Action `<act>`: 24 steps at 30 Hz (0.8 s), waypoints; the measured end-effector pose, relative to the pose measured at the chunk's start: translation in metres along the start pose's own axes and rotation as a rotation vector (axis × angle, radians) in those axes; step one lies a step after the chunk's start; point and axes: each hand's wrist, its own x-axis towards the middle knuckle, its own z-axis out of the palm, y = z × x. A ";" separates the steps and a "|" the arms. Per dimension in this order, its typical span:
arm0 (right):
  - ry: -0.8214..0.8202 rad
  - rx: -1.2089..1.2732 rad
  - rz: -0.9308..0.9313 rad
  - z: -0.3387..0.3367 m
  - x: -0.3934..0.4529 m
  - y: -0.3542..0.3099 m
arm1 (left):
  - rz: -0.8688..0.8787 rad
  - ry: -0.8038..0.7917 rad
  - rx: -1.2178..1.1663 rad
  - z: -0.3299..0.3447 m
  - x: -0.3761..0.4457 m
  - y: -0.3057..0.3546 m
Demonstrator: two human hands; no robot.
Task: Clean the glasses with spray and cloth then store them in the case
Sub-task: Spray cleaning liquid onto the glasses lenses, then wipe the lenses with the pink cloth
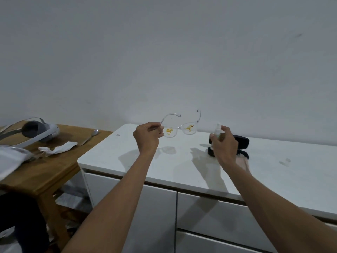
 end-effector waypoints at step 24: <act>0.353 -0.257 0.294 -0.206 0.003 0.098 | 0.004 -0.079 0.047 0.066 -0.047 -0.009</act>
